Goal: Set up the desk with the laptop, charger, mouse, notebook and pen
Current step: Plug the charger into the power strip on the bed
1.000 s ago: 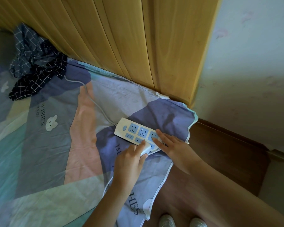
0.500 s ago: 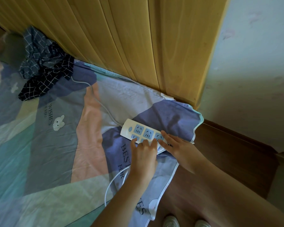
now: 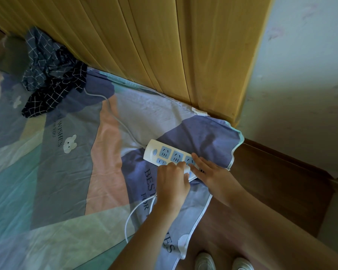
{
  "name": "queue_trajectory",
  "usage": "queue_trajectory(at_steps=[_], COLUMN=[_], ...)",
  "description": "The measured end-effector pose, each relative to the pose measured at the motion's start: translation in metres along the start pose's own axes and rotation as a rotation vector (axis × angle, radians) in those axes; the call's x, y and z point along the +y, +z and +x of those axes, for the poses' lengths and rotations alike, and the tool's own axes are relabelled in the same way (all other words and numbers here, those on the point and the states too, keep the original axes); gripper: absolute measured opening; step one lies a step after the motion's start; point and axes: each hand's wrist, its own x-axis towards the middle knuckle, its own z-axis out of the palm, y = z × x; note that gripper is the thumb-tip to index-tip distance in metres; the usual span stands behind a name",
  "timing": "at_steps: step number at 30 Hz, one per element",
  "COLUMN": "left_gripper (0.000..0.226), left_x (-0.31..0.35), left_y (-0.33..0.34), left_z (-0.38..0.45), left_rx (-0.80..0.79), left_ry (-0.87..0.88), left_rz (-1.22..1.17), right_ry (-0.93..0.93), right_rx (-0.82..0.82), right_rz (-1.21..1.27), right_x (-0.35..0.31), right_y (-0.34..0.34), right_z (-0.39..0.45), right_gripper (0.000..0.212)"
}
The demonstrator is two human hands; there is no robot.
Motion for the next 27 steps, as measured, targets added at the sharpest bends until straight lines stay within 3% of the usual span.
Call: queue_trajectory(at_steps=[2,6,10,13,15,17,20,24,27], left_gripper=[0.012,0.034,0.041,0.028,0.045,0.057,0.052,0.061,0.082], left_x=[0.004,0.02,0.03,0.029,0.024,0.022,0.024,0.029,0.033], left_y=[0.001,-0.004,0.005,0.004,0.004,-0.006,-0.026,-0.046,-0.061], left_z=[0.006,0.013,0.014,0.015,0.016,0.011,-0.004,-0.036,-0.049], left_rx=[-0.025,-0.142,-0.133,-0.121,-0.014,0.076,0.212,0.218,0.23], left_ry=[-0.025,0.023,0.114,0.148,0.11,0.147,0.359,0.459,0.473], left_rz=[0.069,0.227,0.34,0.448,0.513,0.42,0.297,0.241,0.216], right_ry=[-0.006,-0.055,-0.093,-0.064,-0.013,0.002,0.015,0.028,0.036], right_rx=[0.007,0.058,0.083,0.108,0.149,0.197,0.24,0.293,0.357], right_rz=[0.008,-0.035,-0.133,-0.173,-0.209,-0.226,-0.244,-0.266,-0.276], right_x=[0.0,0.0,0.002,0.002,-0.002,-0.007,-0.012,-0.024,-0.042], right_y=[0.0,-0.004,-0.008,-0.009,-0.024,-0.043,-0.069,-0.11,-0.138], right_z=[0.002,0.004,0.005,0.003,-0.003,-0.012,-0.023,-0.035,-0.045], right_gripper=[0.073,0.068,0.068,0.052,0.044,0.049,0.046,0.047,0.043])
